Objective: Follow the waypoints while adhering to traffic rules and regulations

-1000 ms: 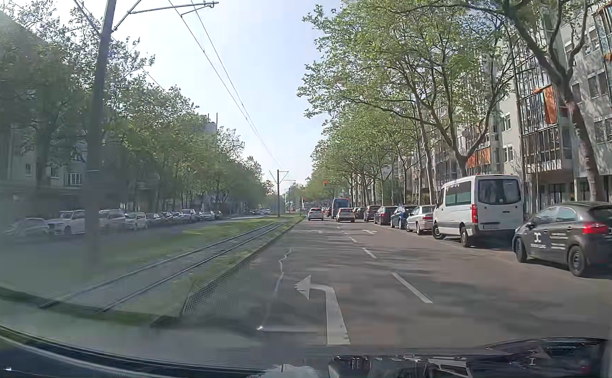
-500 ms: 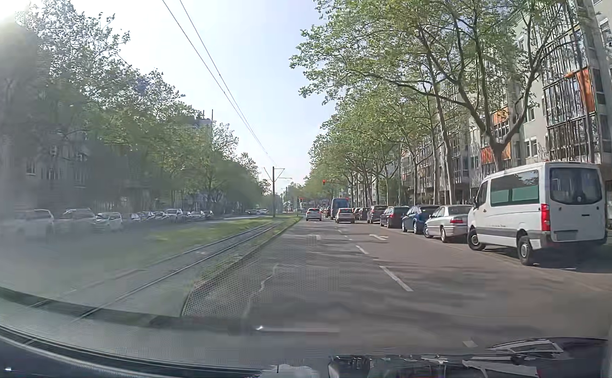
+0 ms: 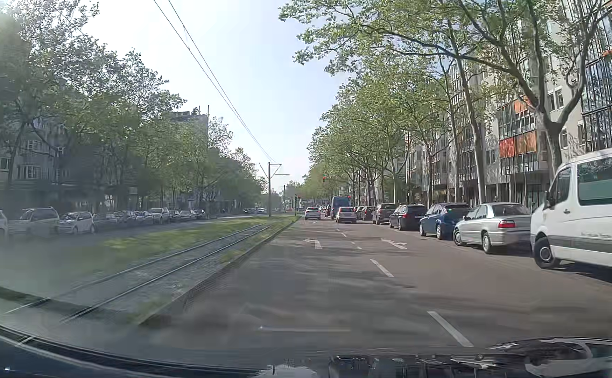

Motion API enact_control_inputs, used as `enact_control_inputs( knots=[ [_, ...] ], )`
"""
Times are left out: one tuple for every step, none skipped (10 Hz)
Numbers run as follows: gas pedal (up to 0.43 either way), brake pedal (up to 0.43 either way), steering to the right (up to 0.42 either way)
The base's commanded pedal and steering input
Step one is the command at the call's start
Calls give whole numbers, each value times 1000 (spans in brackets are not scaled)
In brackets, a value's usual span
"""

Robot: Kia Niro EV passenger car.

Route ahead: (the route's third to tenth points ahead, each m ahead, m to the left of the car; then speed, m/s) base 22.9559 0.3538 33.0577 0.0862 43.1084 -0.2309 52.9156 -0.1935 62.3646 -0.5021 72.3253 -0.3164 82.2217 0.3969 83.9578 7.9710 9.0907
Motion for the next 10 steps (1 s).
enact_control_inputs(
  knots=[
    [0,116,-4],
    [0,116,-5],
    [0,122,-5],
    [0,128,-5],
    [0,128,-5],
    [0,128,-5],
    [0,134,-5],
    [0,134,-7],
    [0,134,-7],
    [0,128,-7]
  ],
)
